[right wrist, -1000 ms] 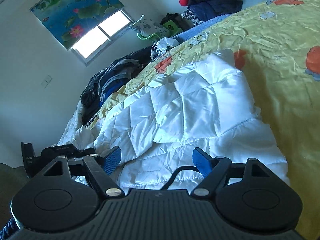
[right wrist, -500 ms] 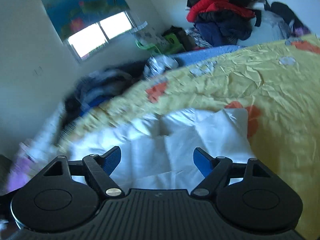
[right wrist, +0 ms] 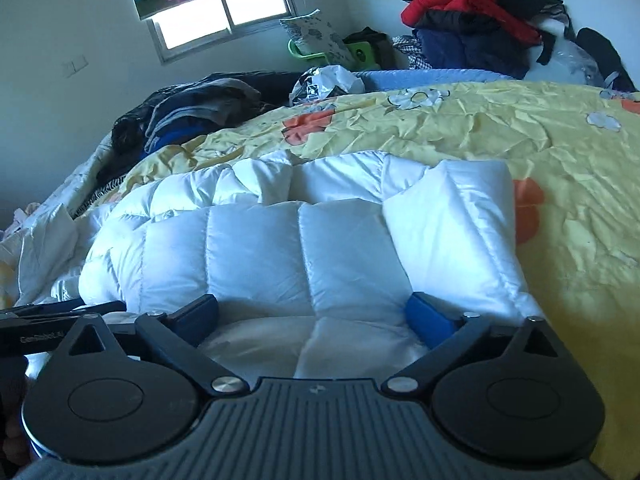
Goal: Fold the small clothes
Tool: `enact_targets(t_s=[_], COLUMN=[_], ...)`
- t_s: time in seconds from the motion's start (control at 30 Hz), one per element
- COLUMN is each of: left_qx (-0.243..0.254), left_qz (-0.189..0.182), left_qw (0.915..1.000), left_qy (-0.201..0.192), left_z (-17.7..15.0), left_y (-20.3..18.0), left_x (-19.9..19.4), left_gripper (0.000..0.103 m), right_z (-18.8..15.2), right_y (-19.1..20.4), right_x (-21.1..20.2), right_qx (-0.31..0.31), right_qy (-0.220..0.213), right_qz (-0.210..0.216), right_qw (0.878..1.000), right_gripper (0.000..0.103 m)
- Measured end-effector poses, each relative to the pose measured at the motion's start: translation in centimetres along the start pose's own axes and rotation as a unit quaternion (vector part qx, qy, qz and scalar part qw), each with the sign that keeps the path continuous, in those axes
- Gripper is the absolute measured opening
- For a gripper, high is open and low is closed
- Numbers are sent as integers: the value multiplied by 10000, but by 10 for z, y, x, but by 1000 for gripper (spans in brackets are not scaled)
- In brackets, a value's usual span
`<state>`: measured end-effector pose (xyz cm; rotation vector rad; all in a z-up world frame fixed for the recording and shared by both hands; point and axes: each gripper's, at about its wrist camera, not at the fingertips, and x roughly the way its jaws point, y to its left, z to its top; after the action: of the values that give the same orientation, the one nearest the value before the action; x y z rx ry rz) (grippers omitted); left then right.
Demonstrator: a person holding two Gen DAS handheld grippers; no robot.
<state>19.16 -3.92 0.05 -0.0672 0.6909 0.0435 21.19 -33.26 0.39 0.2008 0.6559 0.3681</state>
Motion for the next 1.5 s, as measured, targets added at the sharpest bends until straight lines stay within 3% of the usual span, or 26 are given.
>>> enact_targets(t_s=[0.13, 0.3, 0.47, 0.6, 0.67, 0.77, 0.87, 0.9, 0.93, 0.97, 1.03, 1.07, 1.1, 1.37, 1.4, 1.5], left_qx=[-56, -367, -1104, -1806, -1808, -1739, -2186, -2668, -3303, -4059, -5310, -5635, -5769, -5743, -5755, -5922], left_qz=[-124, -166, 68, 695, 1085, 1260, 1372, 1221, 934, 589, 54, -110, -196, -636, -657, -789], left_qw=[9998, 9967, 9869, 9755, 9720, 9704, 9646, 9553, 9387, 9114, 8452, 8231, 8135, 8146, 8135, 8010], left_qy=[-126, -701, -1173, -1045, -1031, -1106, -531, -359, -305, -330, -600, -698, -701, -497, -518, -391], left_z=[0, -10, -25, -32, -31, -26, -20, -21, -27, -38, -63, -70, -73, -70, -68, -71], left_y=[5, 28, 95, 160, 175, 186, 200, 212, 228, 246, 274, 283, 290, 291, 289, 289], left_x=[-8, -66, -127, -140, -138, -130, -108, -102, -100, -99, -103, -105, -106, -99, -96, -88], left_gripper=[85, 85, 92, 93, 93, 93, 93, 93, 93, 93, 93, 93, 93, 92, 85, 45], right_z=[1, -1, -2, -2, -2, -2, -2, -2, -2, -2, -3, -3, -3, -3, -3, -3], right_y=[-1, -2, -3, -4, -5, -5, -4, -4, -4, -4, -4, -3, -4, -4, -4, -4], right_x=[-2, -4, -5, -5, -6, -6, -6, -6, -6, -7, -7, -7, -7, -7, -7, -7], right_qx=[70, 125, 161, 201, 211, 213, 196, 193, 192, 194, 191, 188, 190, 199, 197, 199], right_qy=[-36, -69, -92, -106, -109, -111, -107, -107, -107, -109, -110, -110, -110, -112, -112, -113], right_qz=[48, 35, 20, 53, 62, 56, 32, 24, 20, 16, 1, -3, -1, 6, 4, 6], right_qw=[10000, 9999, 9998, 9997, 9997, 9997, 9997, 9998, 9998, 9998, 9998, 9998, 9998, 9997, 9997, 9997], right_gripper=[99, 99, 99, 100, 100, 100, 100, 100, 100, 100, 100, 100, 100, 100, 100, 100])
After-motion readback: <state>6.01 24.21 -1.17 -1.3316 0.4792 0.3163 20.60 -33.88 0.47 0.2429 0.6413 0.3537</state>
